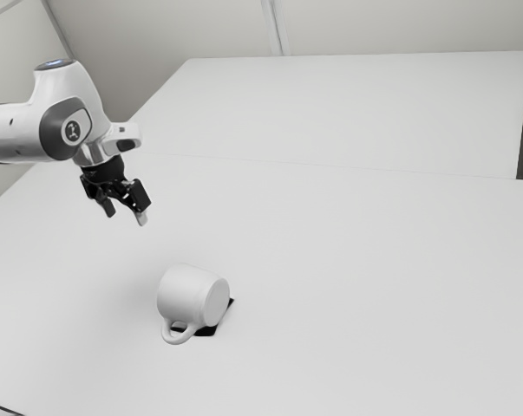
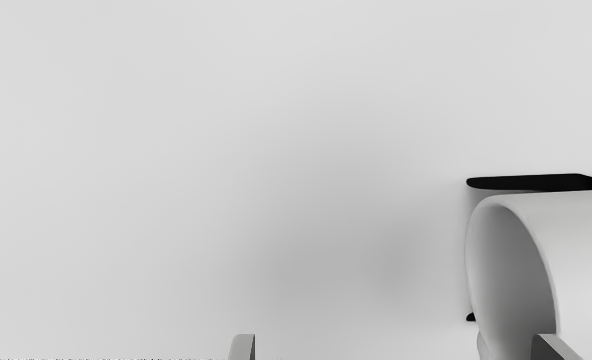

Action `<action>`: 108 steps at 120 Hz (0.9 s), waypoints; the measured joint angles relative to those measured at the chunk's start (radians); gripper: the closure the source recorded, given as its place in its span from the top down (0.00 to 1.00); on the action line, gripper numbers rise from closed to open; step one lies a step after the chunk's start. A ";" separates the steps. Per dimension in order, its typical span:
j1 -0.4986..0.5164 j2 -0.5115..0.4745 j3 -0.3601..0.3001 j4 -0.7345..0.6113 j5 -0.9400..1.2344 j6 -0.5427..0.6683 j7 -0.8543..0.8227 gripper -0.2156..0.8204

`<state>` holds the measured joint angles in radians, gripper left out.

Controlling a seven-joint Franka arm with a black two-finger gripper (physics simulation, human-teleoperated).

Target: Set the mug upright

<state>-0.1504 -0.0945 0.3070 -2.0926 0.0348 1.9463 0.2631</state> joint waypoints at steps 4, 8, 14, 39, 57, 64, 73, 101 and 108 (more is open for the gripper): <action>0.000 -0.002 0.001 -0.002 0.000 0.000 -0.001 0.79; -0.001 -0.004 0.002 -0.005 -0.001 0.000 -0.001 0.79; 0.002 -0.006 0.003 -0.009 -0.004 0.002 -0.002 0.79; 0.038 -0.016 0.025 -0.121 -0.166 0.023 0.035 0.79; 0.032 -0.009 0.049 -0.178 -0.357 0.025 0.109 0.79; 0.032 -0.006 0.066 -0.195 -0.427 0.021 0.145 0.79; 0.041 0.006 0.081 -0.206 -0.505 0.011 0.193 0.79; 0.067 0.036 0.093 -0.210 -0.677 -0.045 0.352 0.79; 0.069 0.047 0.093 -0.211 -0.704 -0.059 0.390 0.79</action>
<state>-0.0812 -0.0474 0.4002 -2.3033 -0.6690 1.8875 0.6535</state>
